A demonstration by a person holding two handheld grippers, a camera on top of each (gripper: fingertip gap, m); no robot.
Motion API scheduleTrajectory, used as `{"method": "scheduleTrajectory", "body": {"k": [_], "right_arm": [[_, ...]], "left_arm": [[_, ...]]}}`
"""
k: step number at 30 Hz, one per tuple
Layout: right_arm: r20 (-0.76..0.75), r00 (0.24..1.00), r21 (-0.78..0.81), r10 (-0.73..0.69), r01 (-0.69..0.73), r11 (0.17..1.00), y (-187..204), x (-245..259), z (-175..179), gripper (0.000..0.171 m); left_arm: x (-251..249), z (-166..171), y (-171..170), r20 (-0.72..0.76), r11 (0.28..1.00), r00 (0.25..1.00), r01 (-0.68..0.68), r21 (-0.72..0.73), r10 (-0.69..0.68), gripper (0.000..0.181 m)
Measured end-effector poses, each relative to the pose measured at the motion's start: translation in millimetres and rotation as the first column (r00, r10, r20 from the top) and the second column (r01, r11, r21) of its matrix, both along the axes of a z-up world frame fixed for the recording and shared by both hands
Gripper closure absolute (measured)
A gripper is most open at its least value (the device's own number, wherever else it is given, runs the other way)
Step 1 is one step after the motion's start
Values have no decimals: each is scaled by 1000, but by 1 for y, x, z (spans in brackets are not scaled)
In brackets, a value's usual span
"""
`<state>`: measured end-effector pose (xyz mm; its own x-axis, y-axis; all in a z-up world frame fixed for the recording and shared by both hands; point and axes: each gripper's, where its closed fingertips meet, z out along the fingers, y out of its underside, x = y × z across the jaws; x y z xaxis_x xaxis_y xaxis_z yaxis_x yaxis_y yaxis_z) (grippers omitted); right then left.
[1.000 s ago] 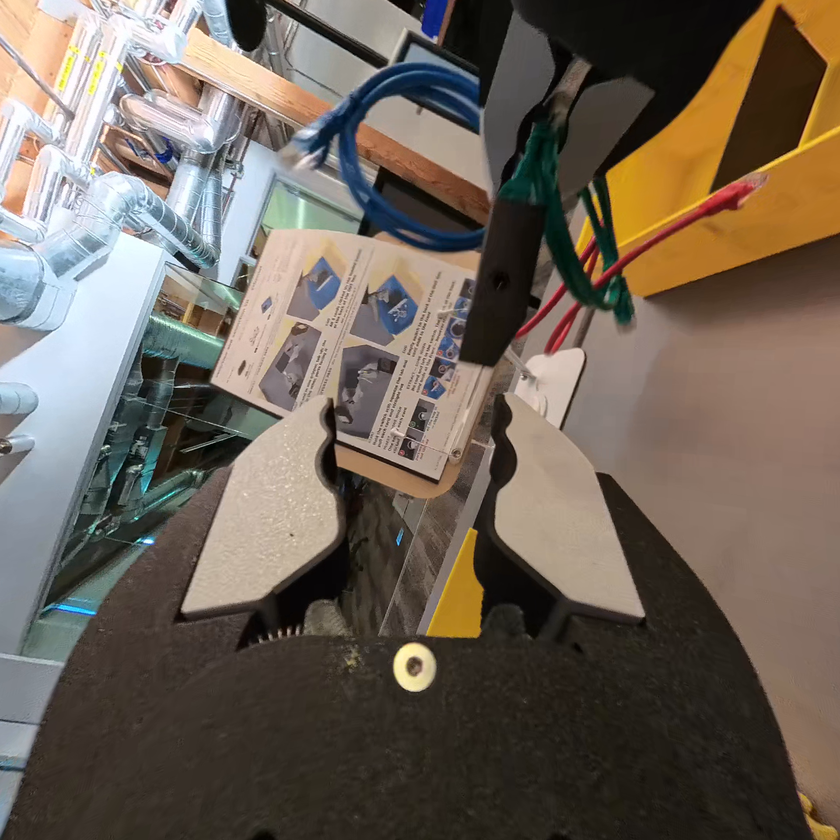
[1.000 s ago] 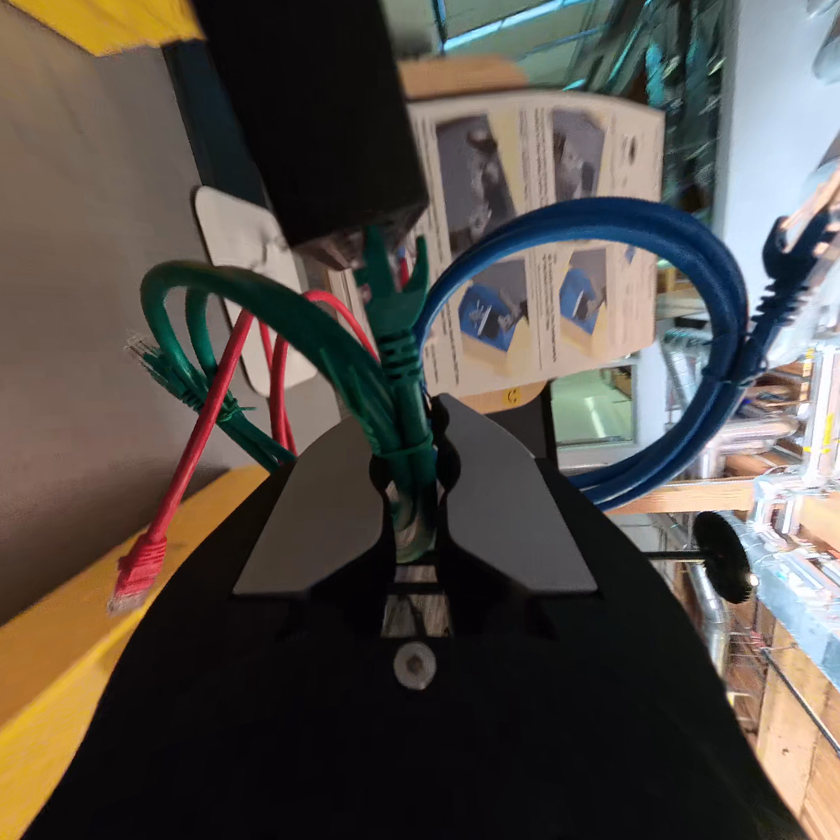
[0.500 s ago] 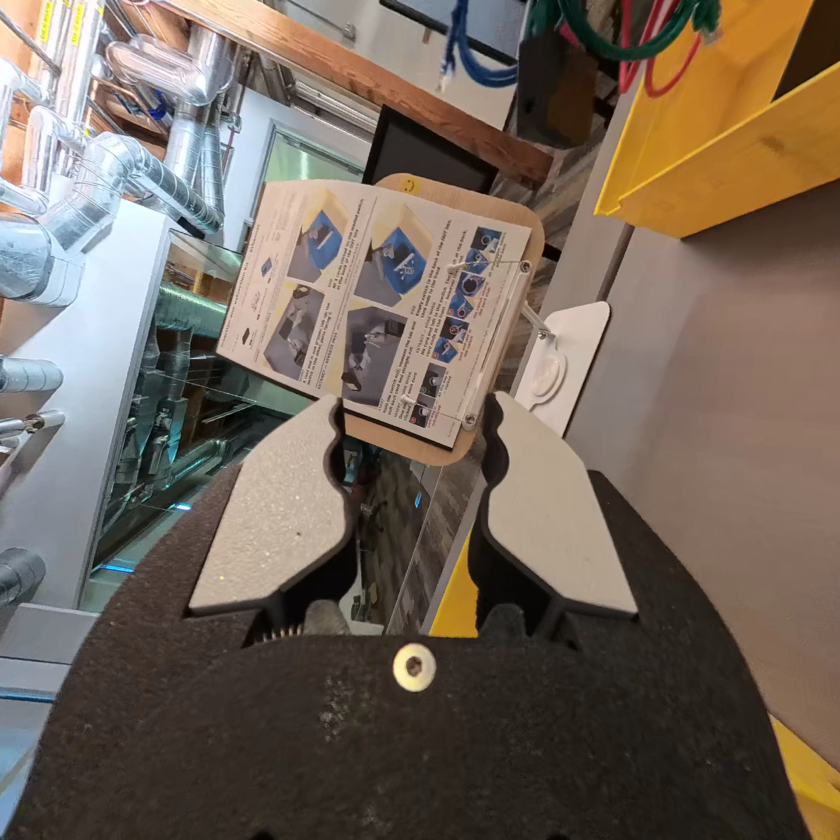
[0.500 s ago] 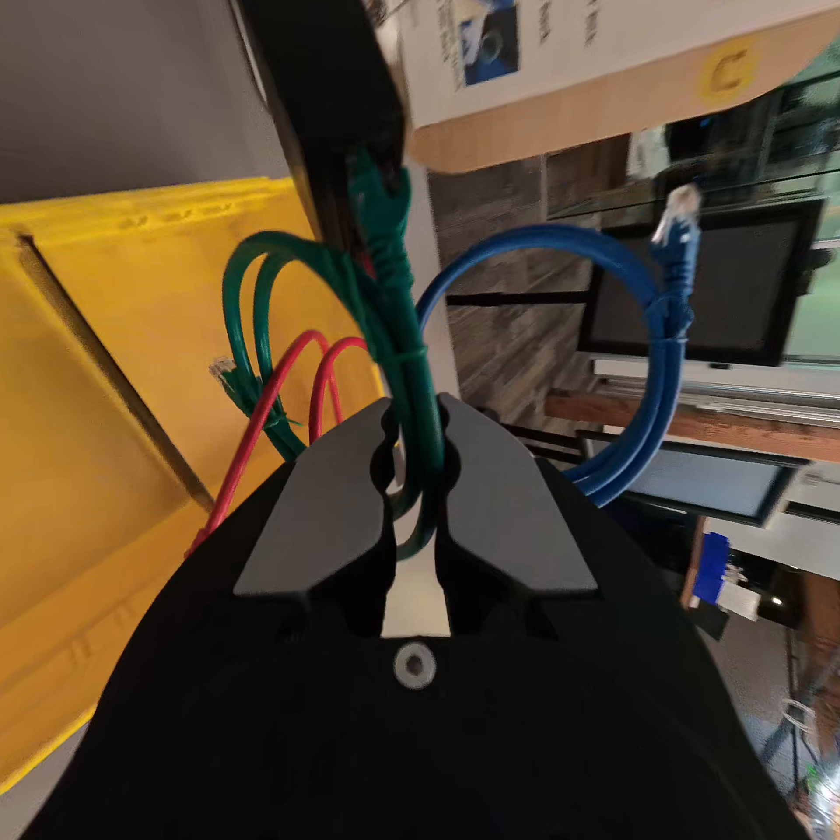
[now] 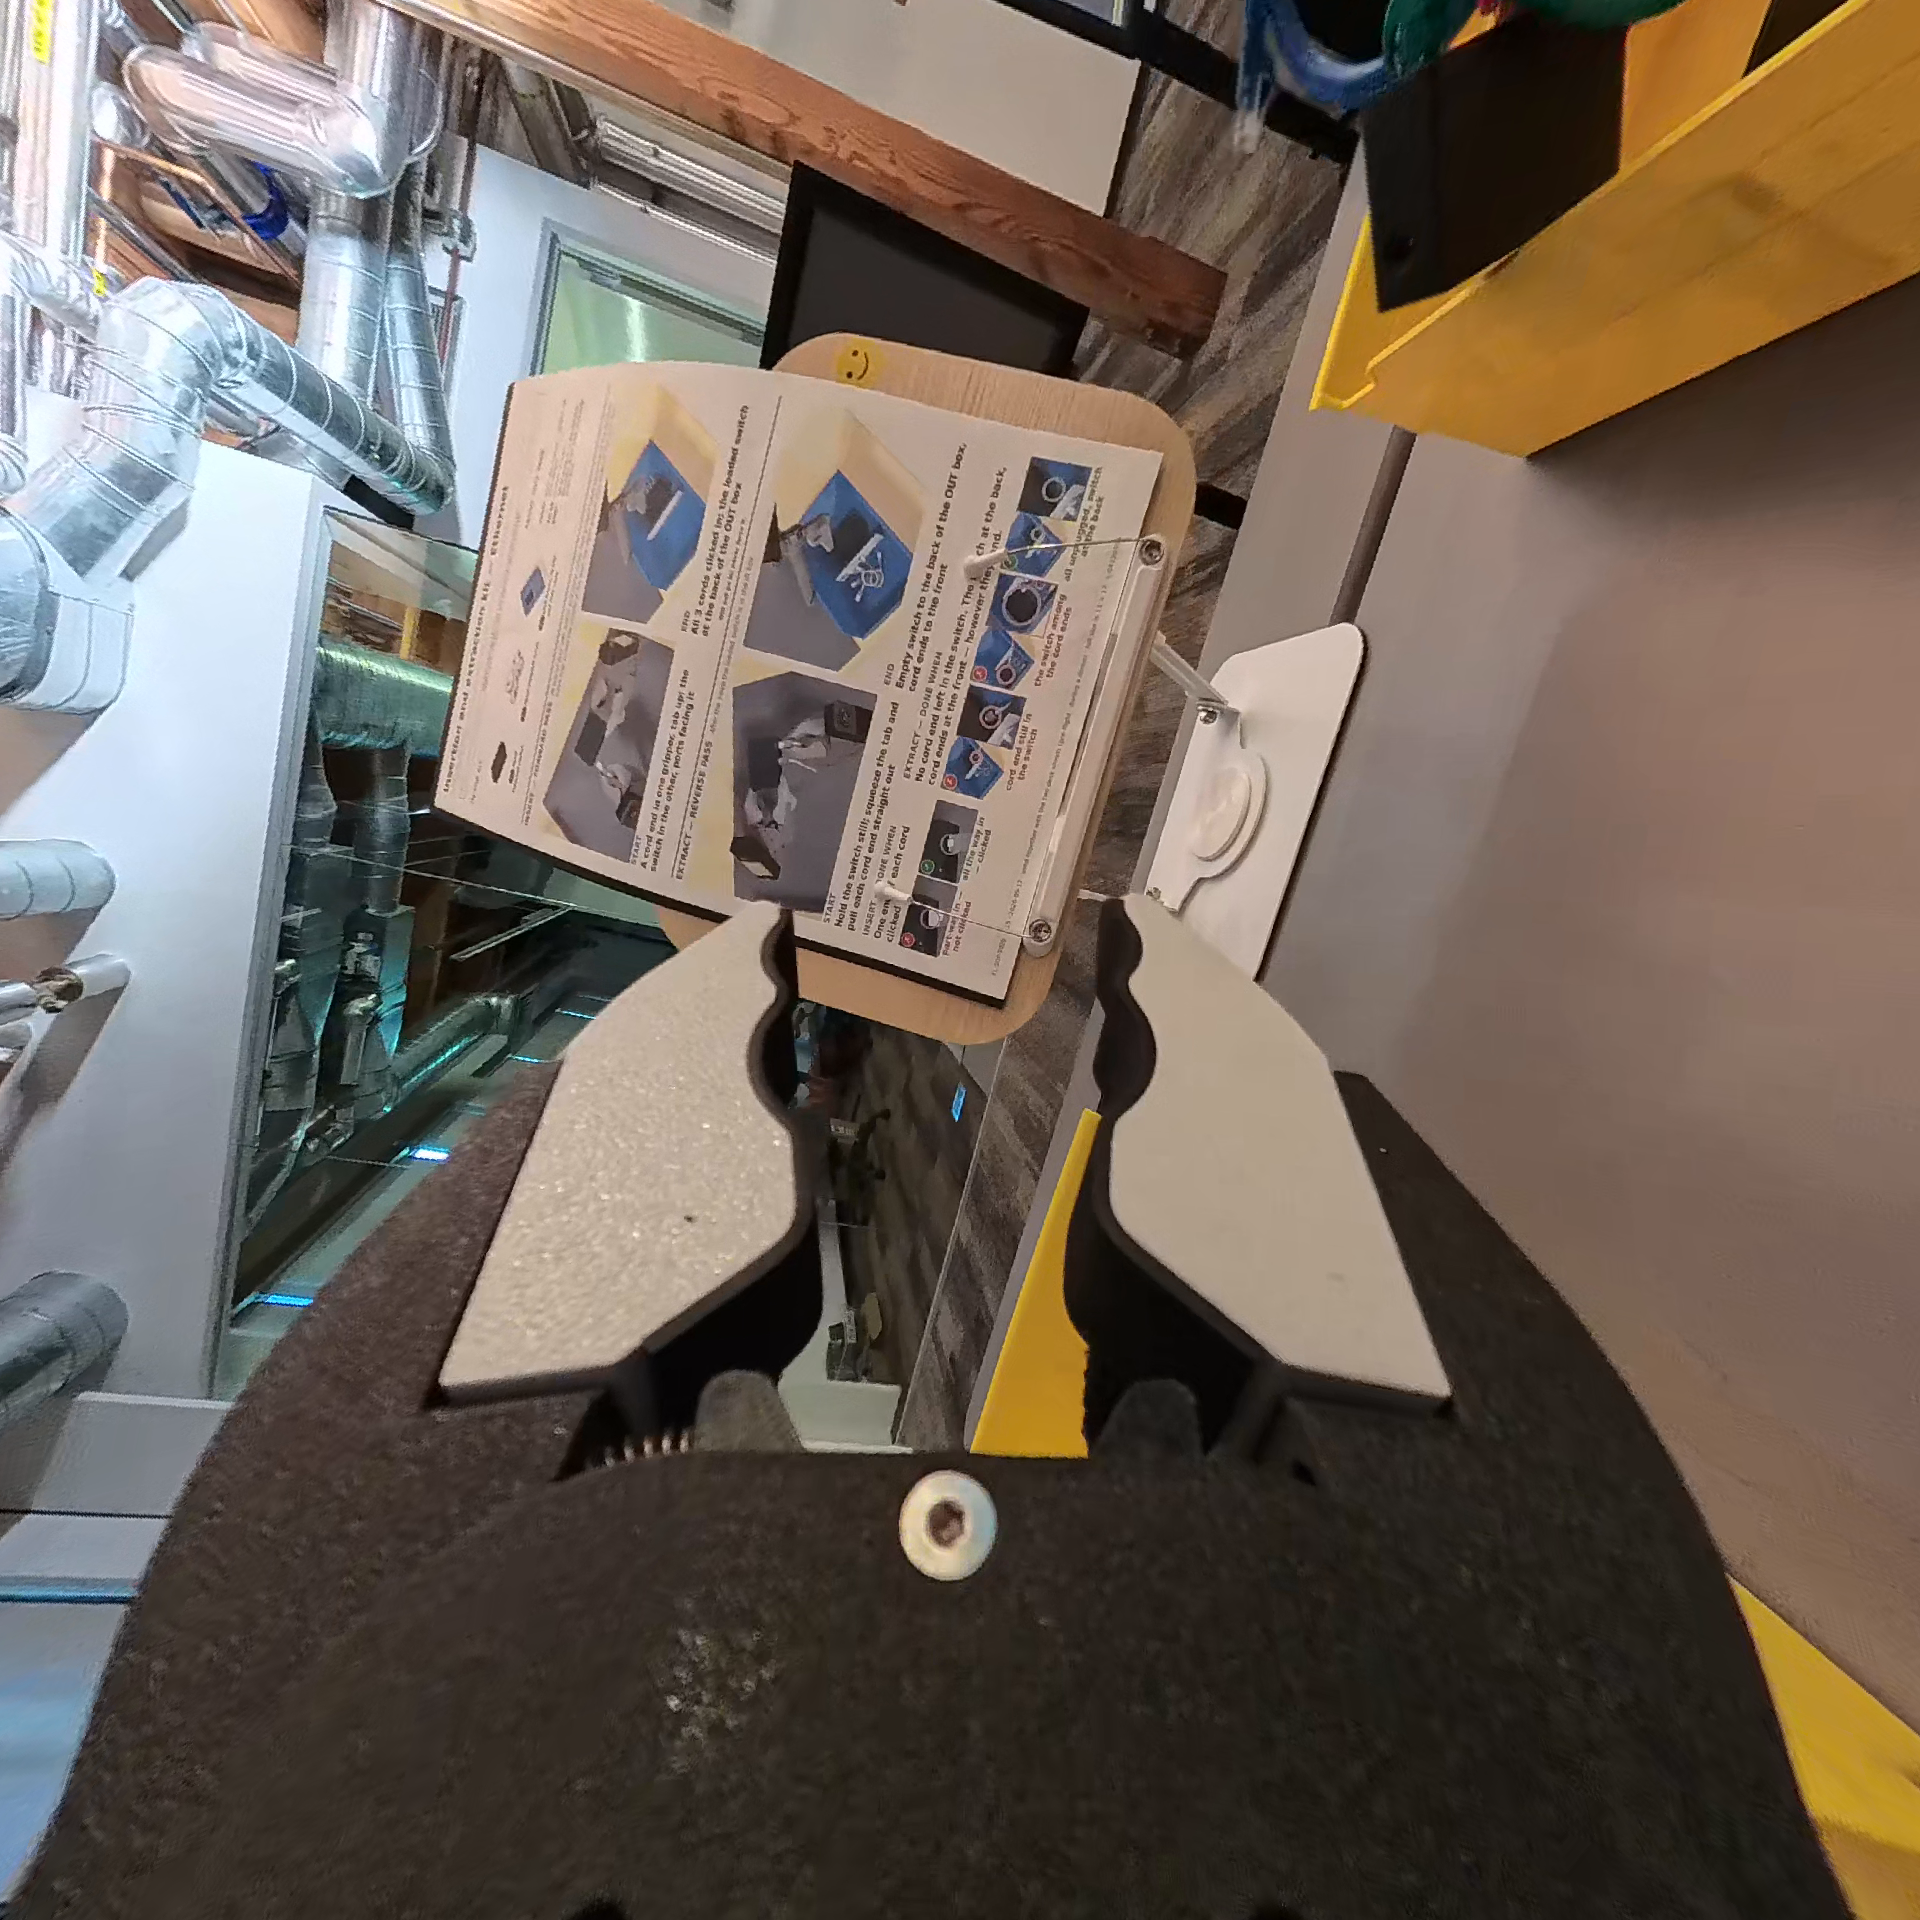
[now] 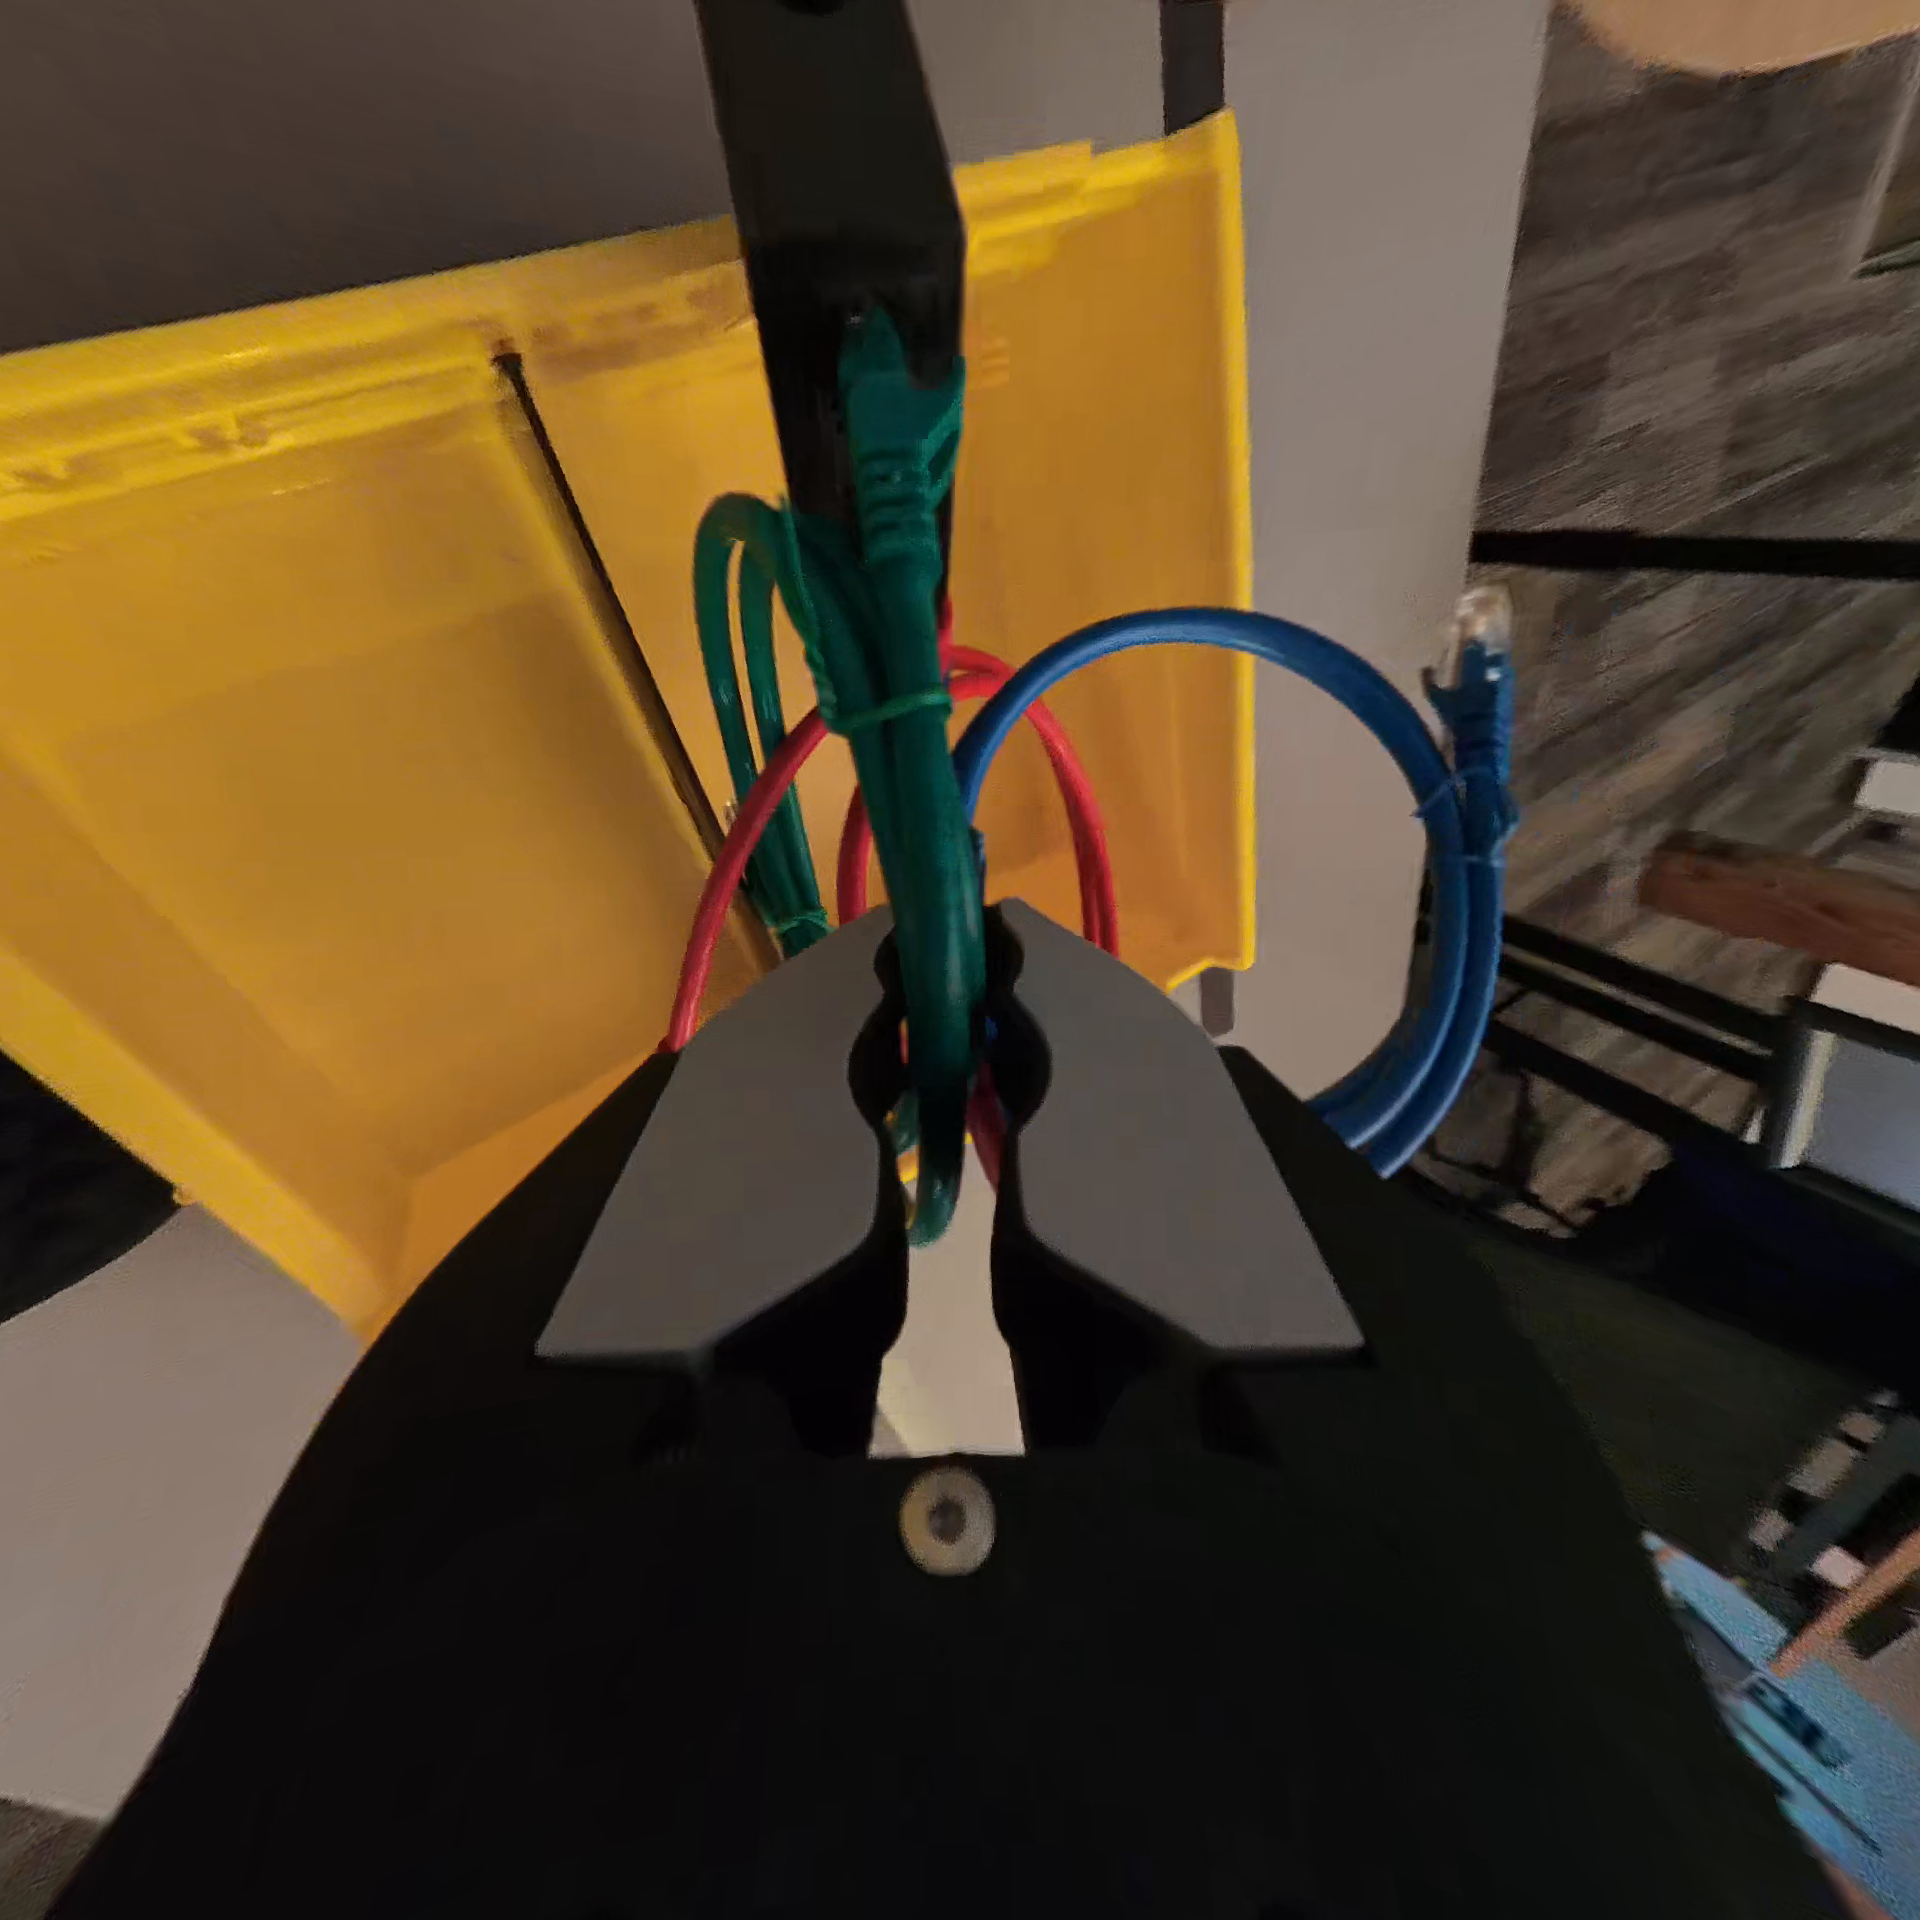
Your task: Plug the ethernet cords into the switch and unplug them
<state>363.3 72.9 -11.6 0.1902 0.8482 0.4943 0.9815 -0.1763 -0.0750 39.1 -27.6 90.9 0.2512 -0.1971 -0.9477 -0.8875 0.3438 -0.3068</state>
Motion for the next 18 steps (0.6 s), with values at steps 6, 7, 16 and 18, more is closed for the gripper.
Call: {"method": "scheduleTrajectory", "body": {"k": [6, 7, 16, 18], "right_arm": [[61, 995, -76, -73, 78, 994, -1, 9, -8, 158], [75, 994, -97, -76, 83, 992, -1, 10, -11, 158], [202, 979, -277, -27, 84, 957, 1, 23, -46, 157], [219, 975, -310, -28, 97, 946, 3, 27, -58, 157]], "left_arm": [[5, -5, -1, -21, 1000, 1000, 6, -3, -6, 126], [5, -5, -1, -21, 1000, 1000, 7, -5, -7, 126], [11, -15, 1, -51, 1000, 999, 12, -19, -13, 127], [12, -18, 1, -61, 1000, 998, 12, -22, -13, 127]]}}
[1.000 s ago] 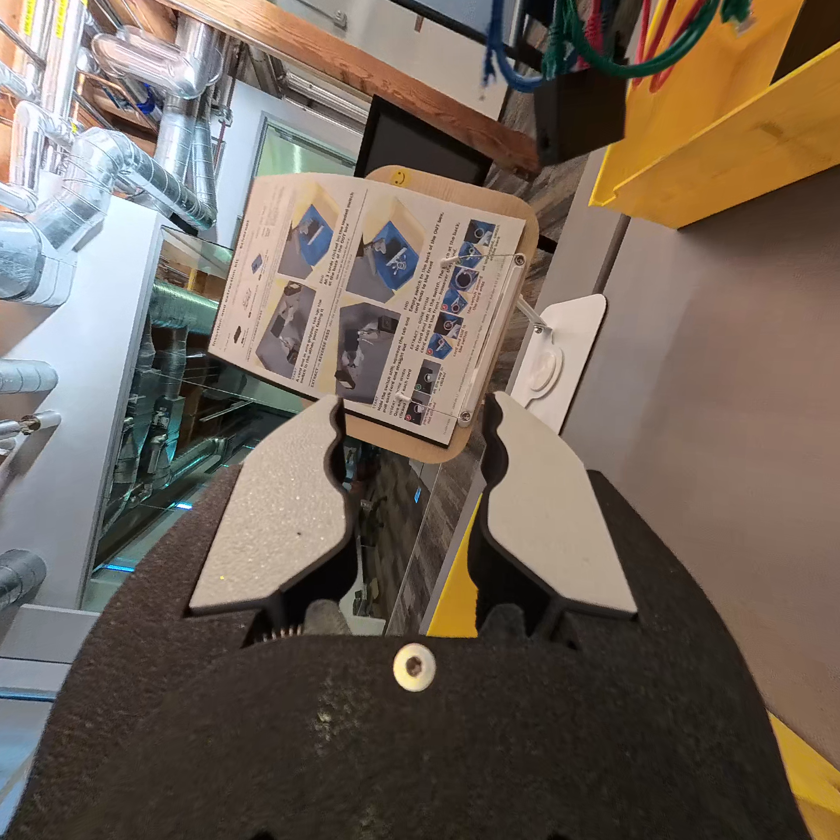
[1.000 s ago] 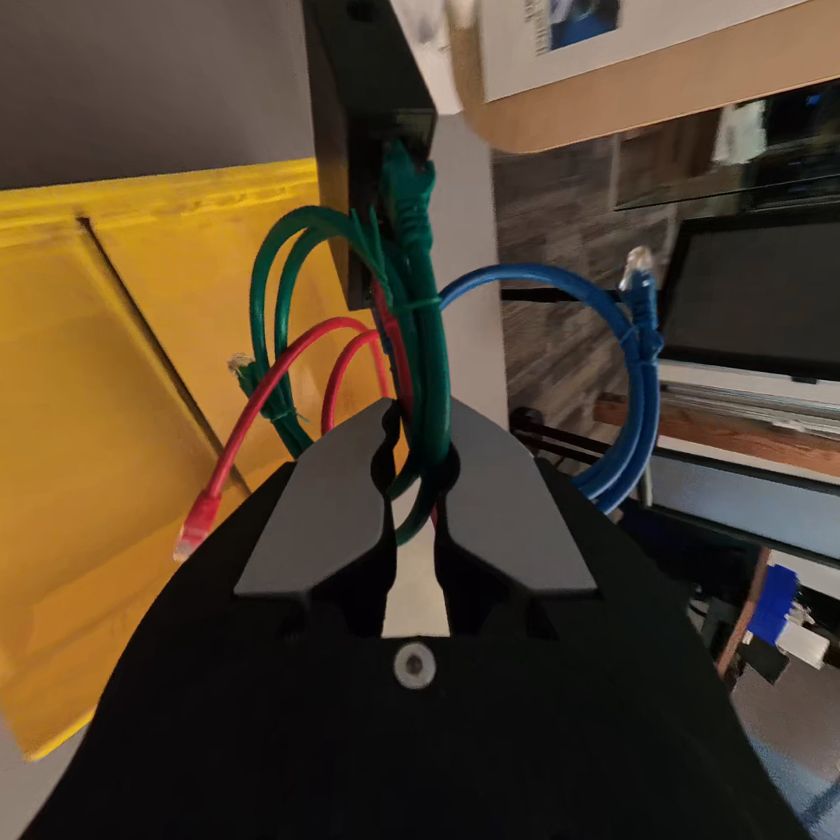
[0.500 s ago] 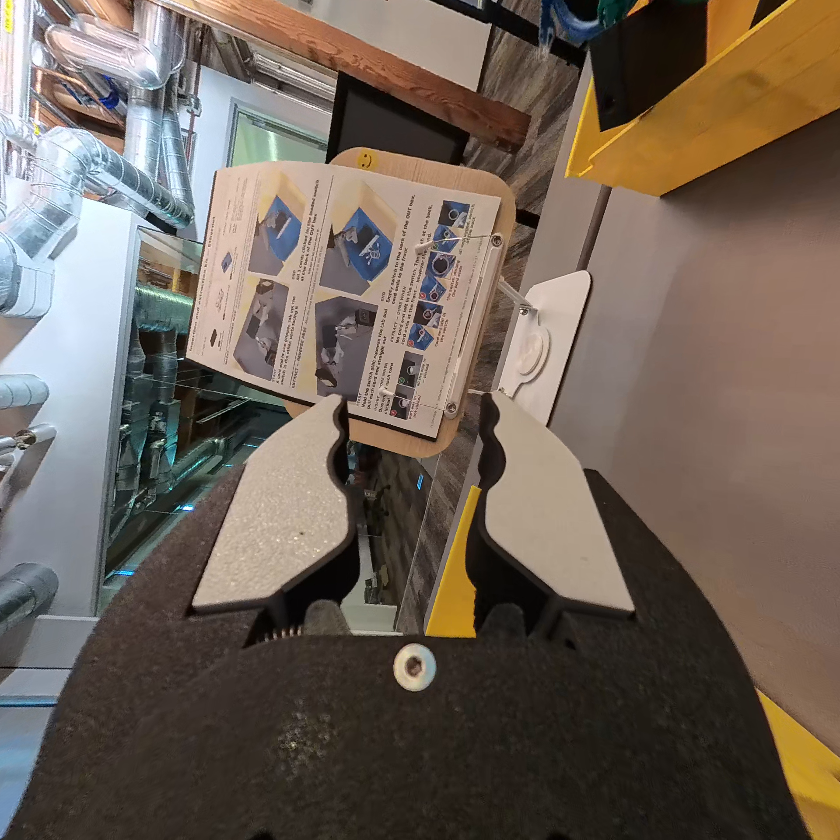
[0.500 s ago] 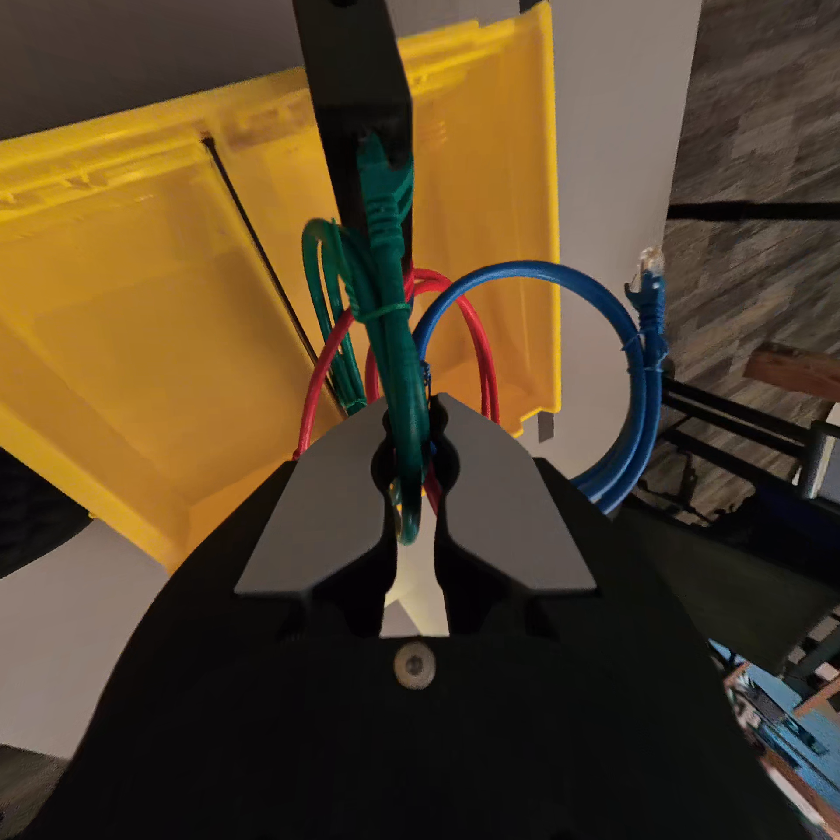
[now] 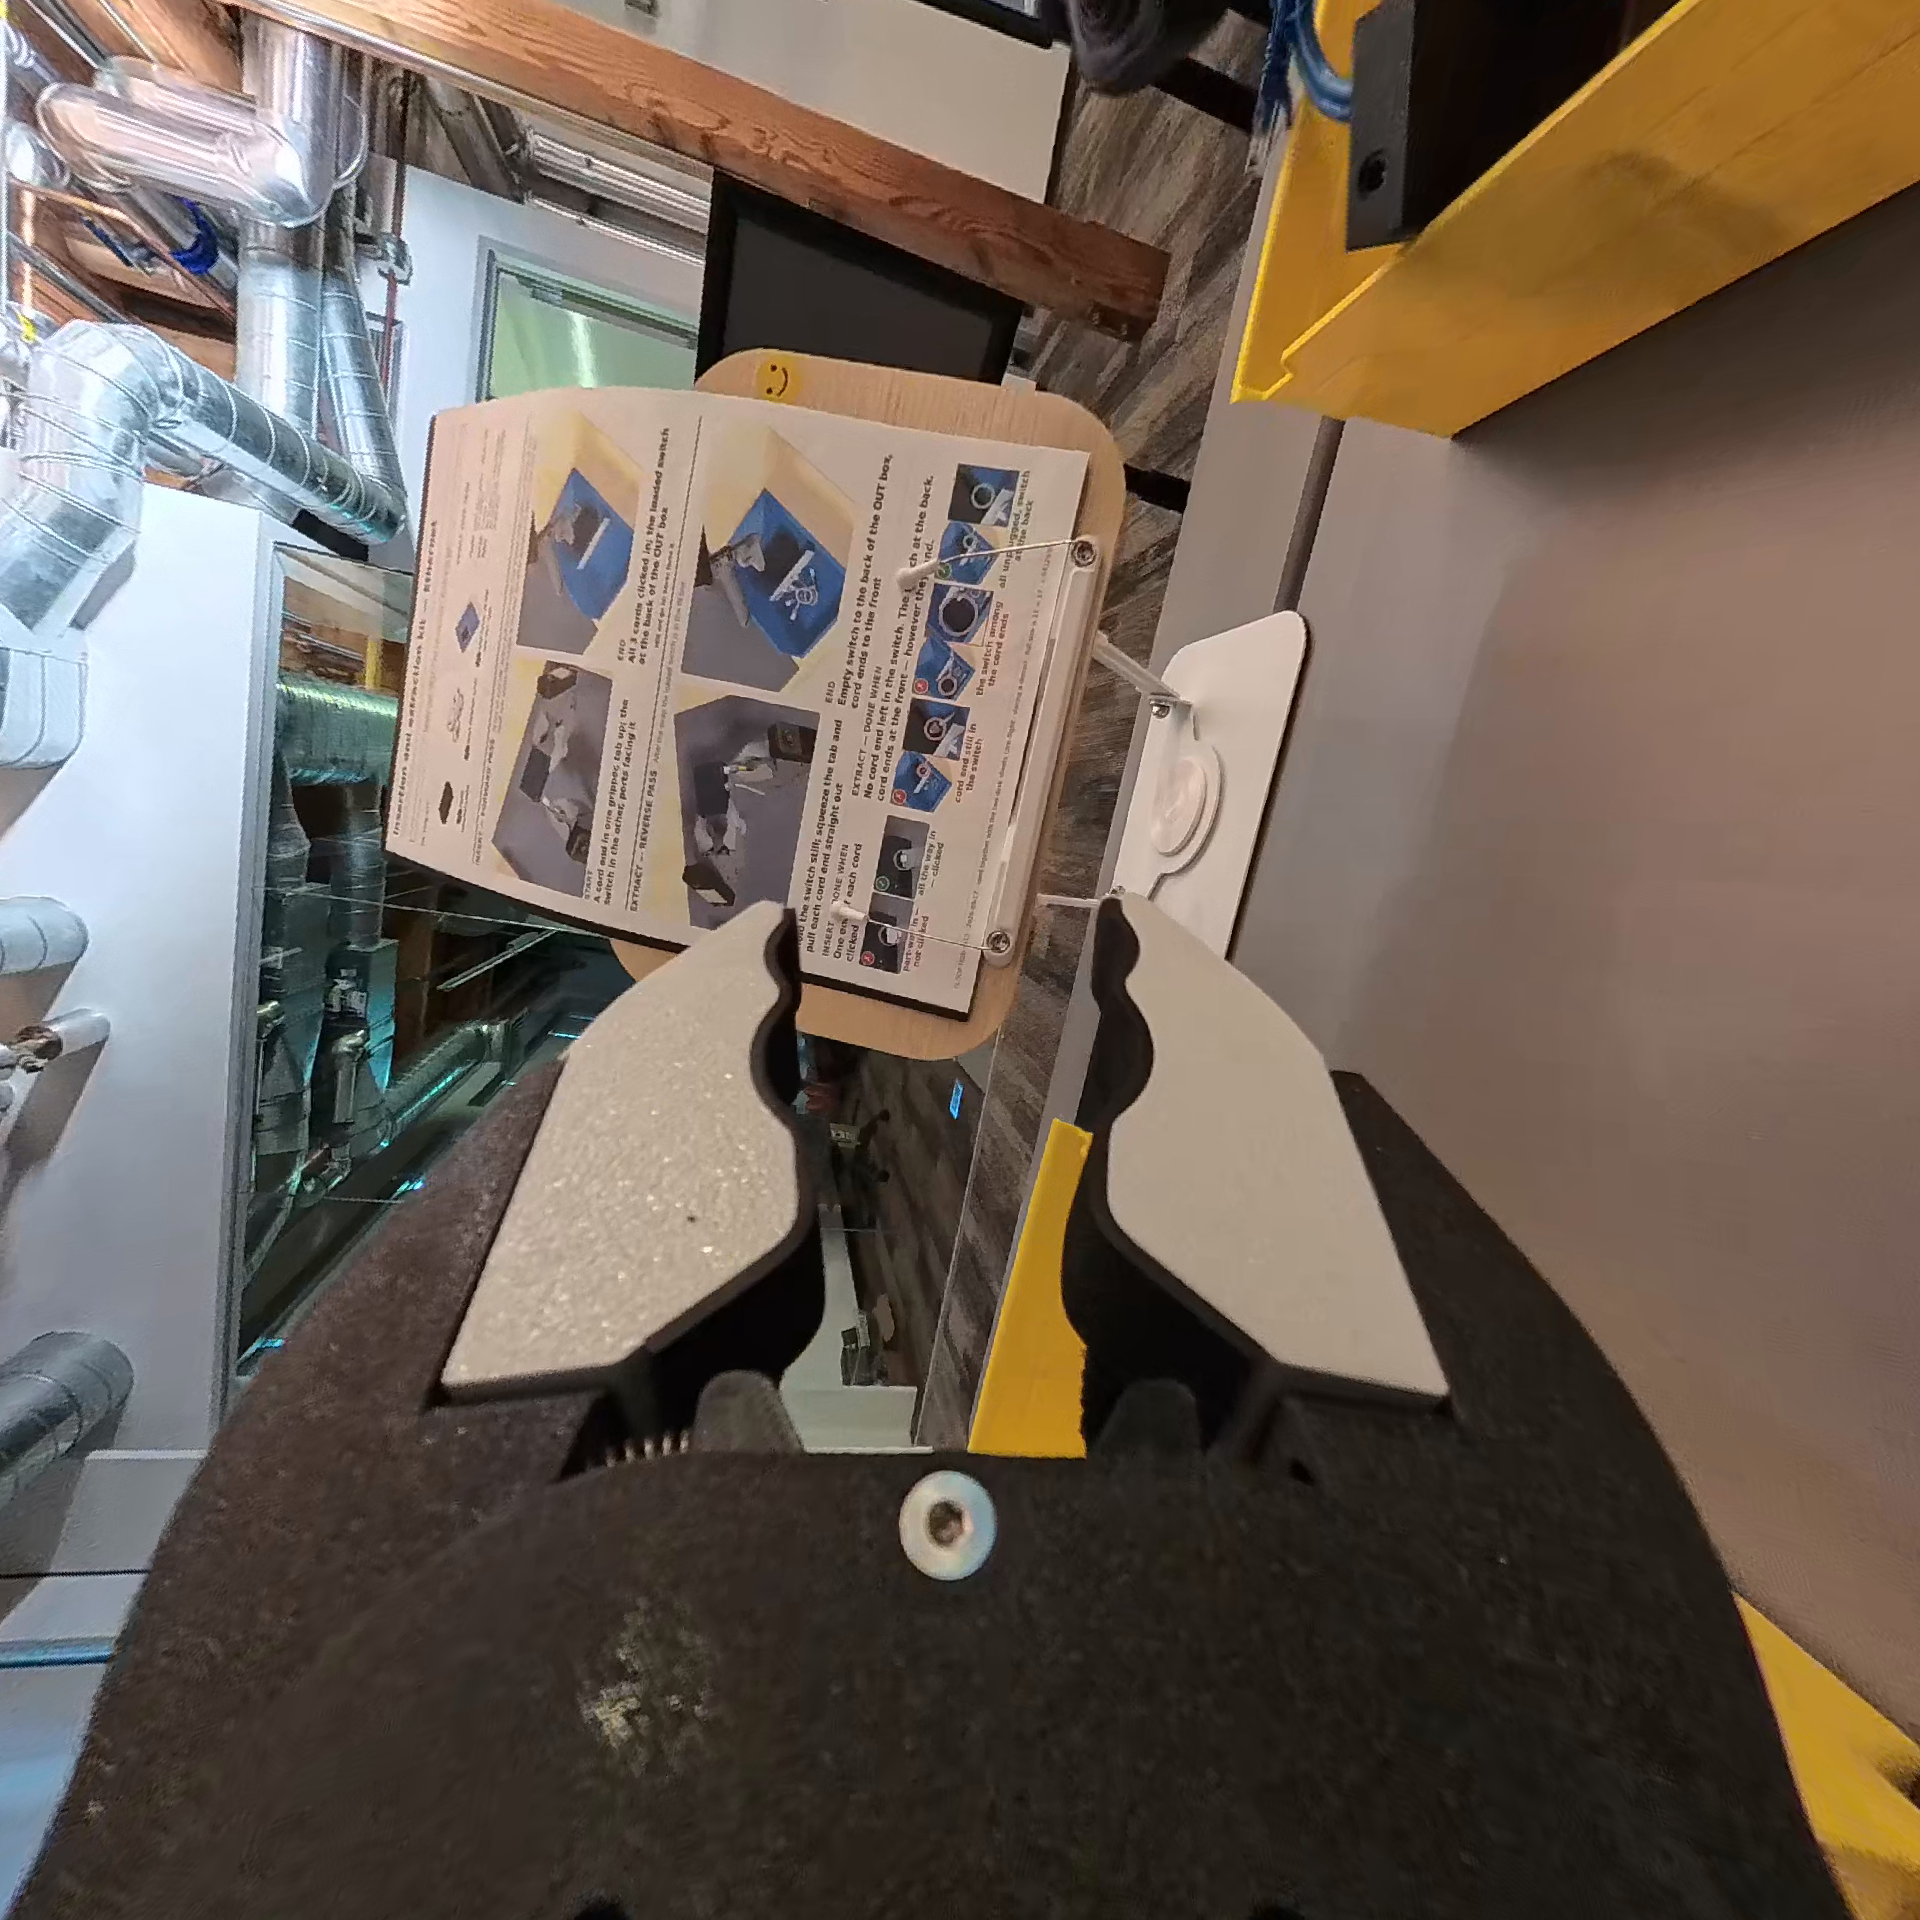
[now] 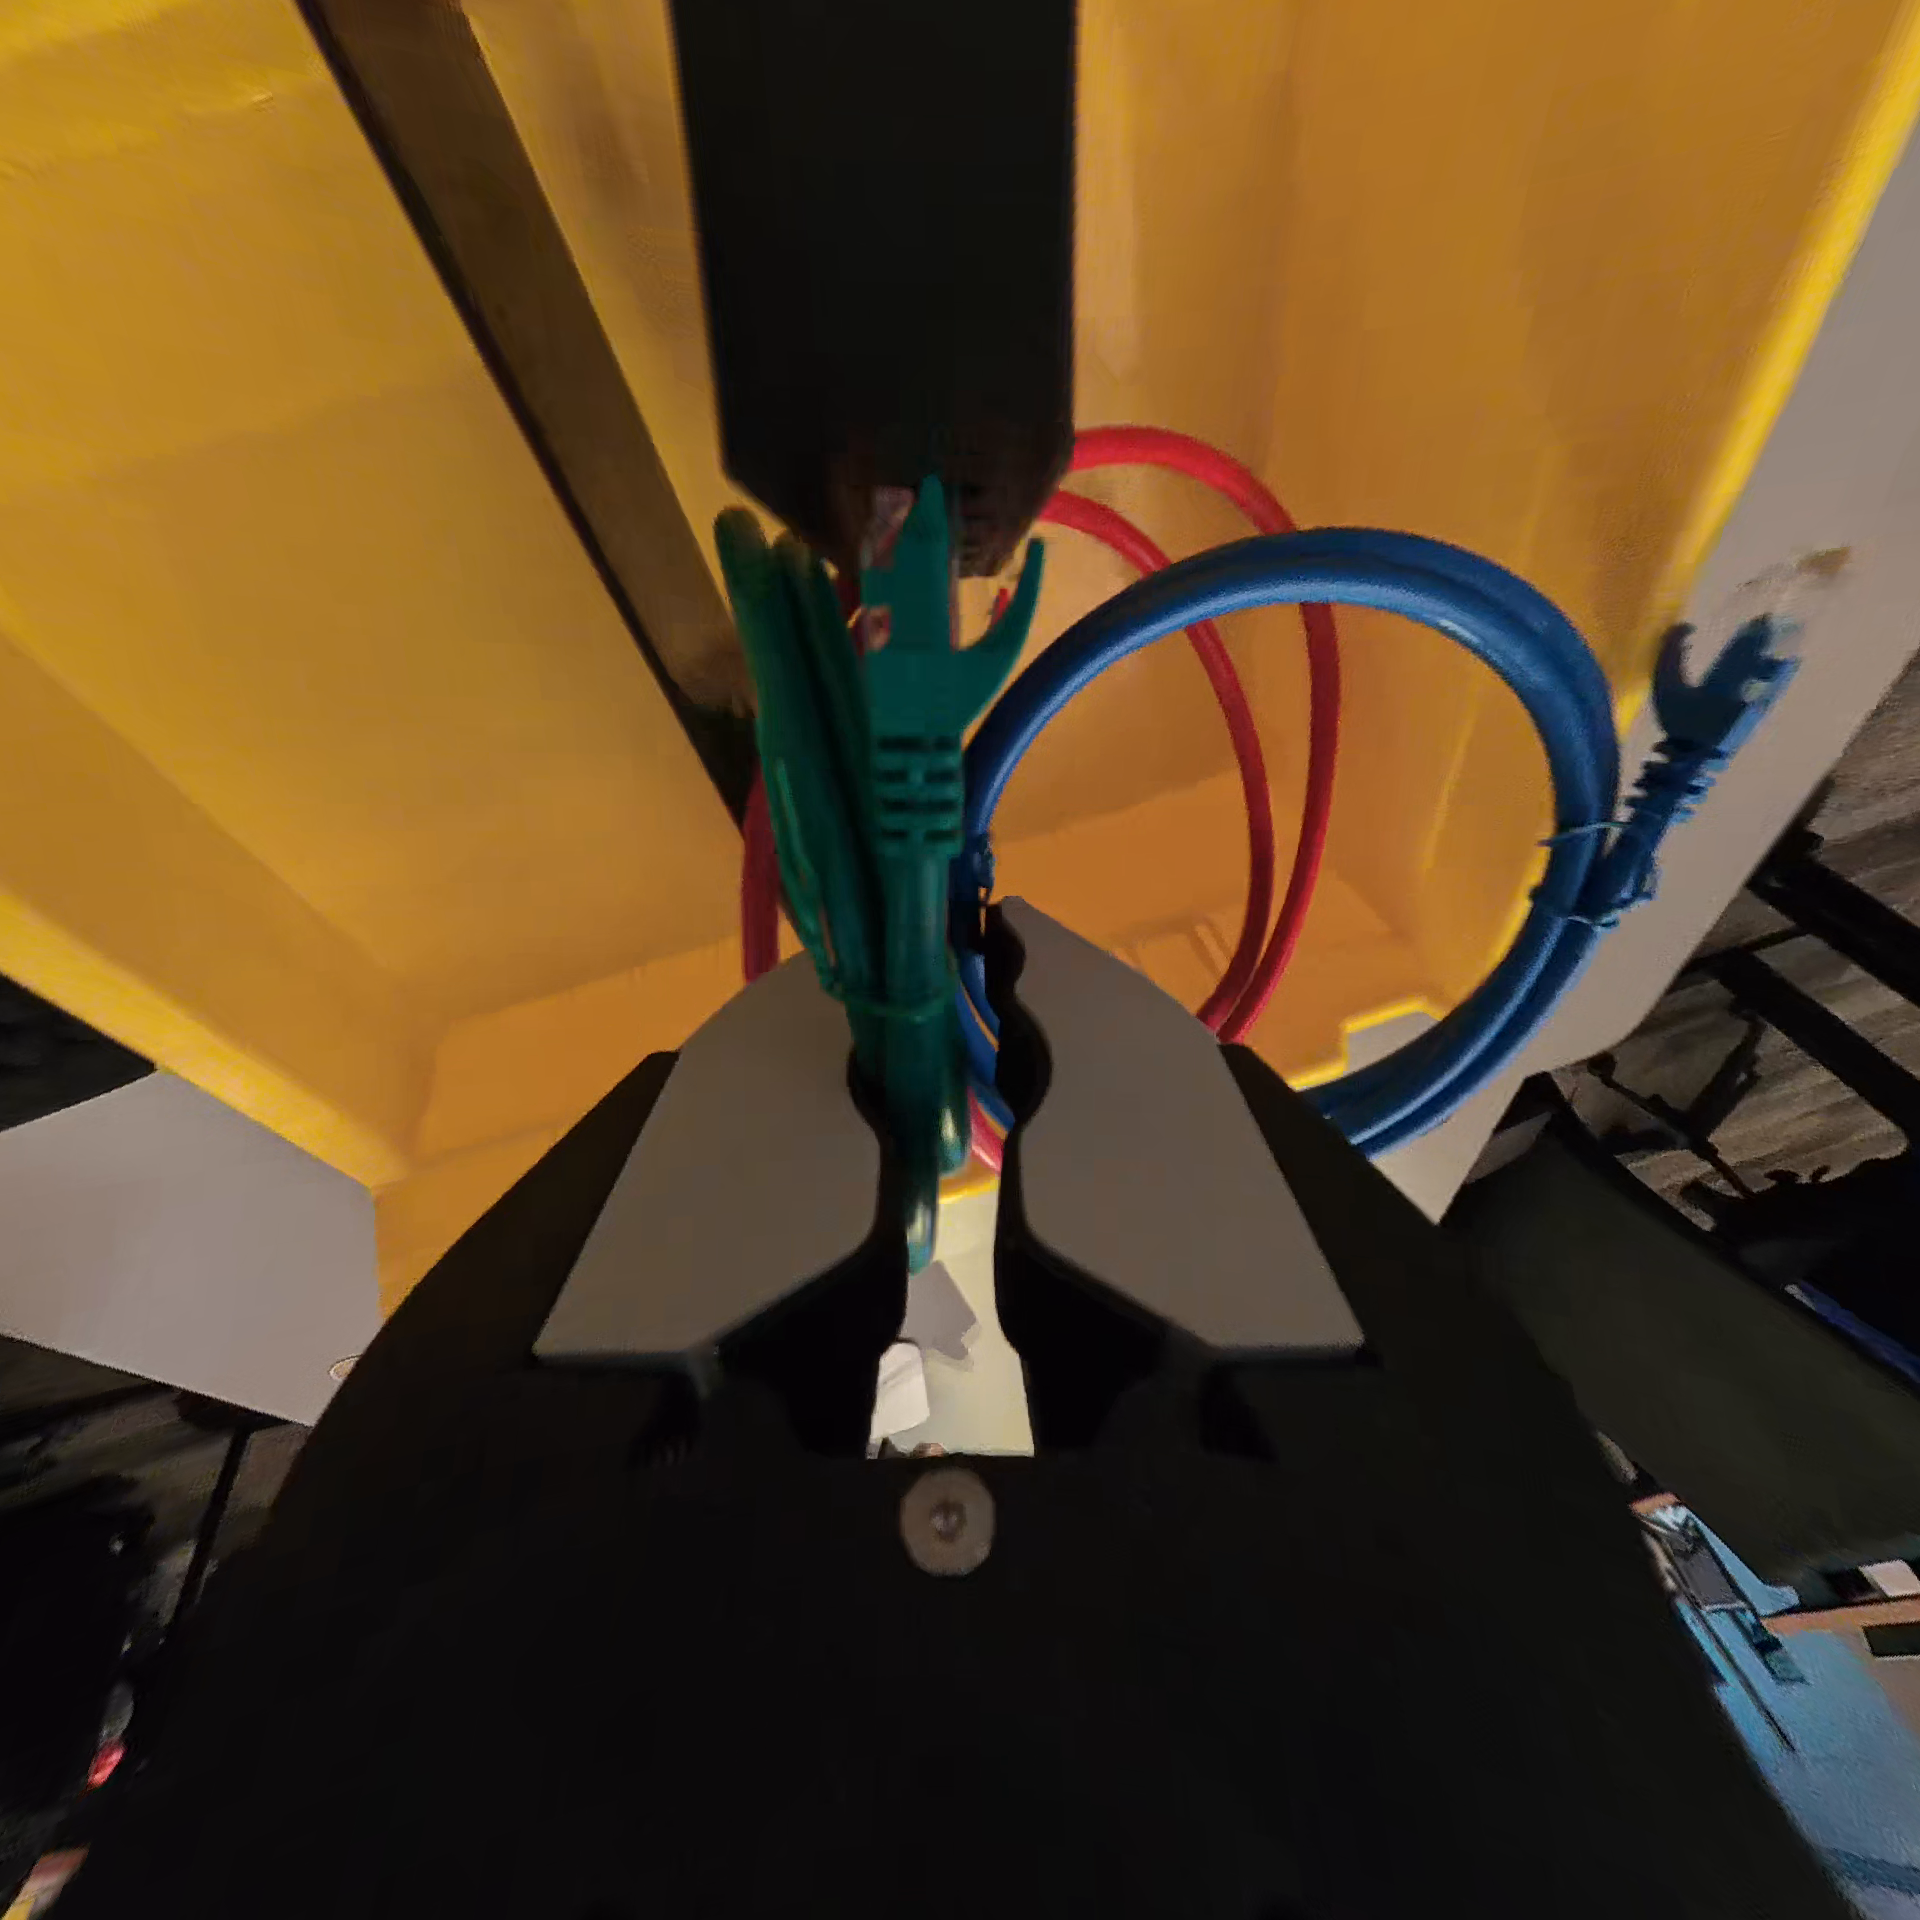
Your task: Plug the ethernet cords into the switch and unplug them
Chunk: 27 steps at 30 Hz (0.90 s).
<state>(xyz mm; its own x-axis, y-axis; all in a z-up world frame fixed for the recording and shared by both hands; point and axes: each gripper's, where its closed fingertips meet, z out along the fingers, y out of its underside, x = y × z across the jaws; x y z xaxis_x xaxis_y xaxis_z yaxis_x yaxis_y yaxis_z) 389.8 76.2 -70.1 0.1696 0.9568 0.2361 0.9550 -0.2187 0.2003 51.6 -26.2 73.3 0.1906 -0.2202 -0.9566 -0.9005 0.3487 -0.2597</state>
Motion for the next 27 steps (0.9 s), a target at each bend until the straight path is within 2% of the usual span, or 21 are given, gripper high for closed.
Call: {"method": "scheduleTrajectory", "body": {"k": [4, 9, 11, 14, 18, 21, 23, 25, 27], "right_arm": [[-13, 1000, -51, -23, 23, 998, 3, 0, -17, 156], [-45, 998, -30, -49, 47, 998, 9, 1, -17, 145], [-3, 999, 3, -35, 35, 999, 10, 8, -11, 144], [16, 1000, 72, -13, 12, 997, 9, 14, 6, 137], [-53, 999, 166, -10, 18, 986, -9, 13, 45, 128], [-205, 977, 278, -50, 107, 954, -29, 13, 84, 128], [-409, 889, 290, -207, 342, 894, -44, 23, 98, 129], [-572, 711, 188, -408, 598, 779, -59, 42, 88, 131], [-619, 564, 100, -546, 747, 658, -69, 63, 63, 133]], "left_arm": [[2, -4, 1, -10, 1000, 1000, 1, -7, -1, 127], [1, -6, 3, -11, 1000, 1000, -5, -14, 4, 127], [-1, -5, 4, -9, 1000, 1000, -9, -14, 9, 127], [-5, -1, 4, -3, 1000, 1000, -17, -11, 17, 127], [-28, 11, 8, 39, 996, 995, -91, -18, 92, 129], [-63, 25, 14, 135, 979, 971, -189, -75, 198, 133], [-95, 31, 20, 218, 947, 925, -280, -159, 310, 135], [-128, 33, 24, 321, 901, 850, -341, -268, 418, 136], [-156, 13, 23, 360, 809, 765, -338, -482, 534, 133]]}}
